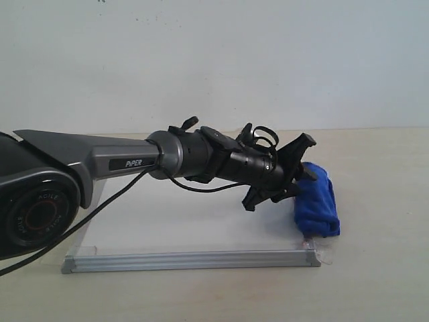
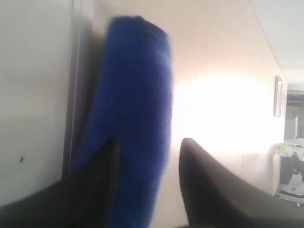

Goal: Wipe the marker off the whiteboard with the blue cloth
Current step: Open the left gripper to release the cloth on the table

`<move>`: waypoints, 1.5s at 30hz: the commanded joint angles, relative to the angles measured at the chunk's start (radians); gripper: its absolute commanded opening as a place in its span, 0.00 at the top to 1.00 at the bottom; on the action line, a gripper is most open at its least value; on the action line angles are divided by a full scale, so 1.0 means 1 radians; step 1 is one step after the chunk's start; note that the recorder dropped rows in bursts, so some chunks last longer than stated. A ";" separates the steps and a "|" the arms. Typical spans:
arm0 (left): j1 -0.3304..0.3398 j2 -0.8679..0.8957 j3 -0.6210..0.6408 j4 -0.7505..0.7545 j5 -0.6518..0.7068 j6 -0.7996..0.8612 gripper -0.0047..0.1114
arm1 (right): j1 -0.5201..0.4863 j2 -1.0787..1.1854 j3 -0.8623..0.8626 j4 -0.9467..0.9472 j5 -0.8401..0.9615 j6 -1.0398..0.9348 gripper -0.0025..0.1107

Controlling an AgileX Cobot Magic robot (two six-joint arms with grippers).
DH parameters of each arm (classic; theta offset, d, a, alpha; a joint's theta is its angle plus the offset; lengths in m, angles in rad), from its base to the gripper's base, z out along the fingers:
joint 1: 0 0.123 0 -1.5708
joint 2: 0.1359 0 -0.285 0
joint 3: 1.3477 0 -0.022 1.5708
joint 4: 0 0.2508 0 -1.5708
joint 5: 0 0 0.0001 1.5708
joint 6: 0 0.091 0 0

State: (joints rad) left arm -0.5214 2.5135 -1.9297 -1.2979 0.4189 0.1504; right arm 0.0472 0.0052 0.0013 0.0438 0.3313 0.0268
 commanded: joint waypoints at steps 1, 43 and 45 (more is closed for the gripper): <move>-0.001 0.023 -0.008 -0.026 0.009 -0.001 0.59 | -0.007 -0.005 -0.001 0.001 -0.008 -0.004 0.98; 0.038 -0.029 -0.008 0.347 0.280 -0.117 0.92 | -0.007 -0.005 -0.001 -0.001 -0.006 -0.004 0.98; 0.019 -0.027 -0.008 0.347 0.266 -0.117 0.92 | -0.007 -0.005 -0.001 -0.001 -0.006 -0.004 0.98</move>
State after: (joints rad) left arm -0.4732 2.4950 -1.9346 -0.9617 0.6949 0.0437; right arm 0.0472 0.0052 0.0013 0.0438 0.3313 0.0268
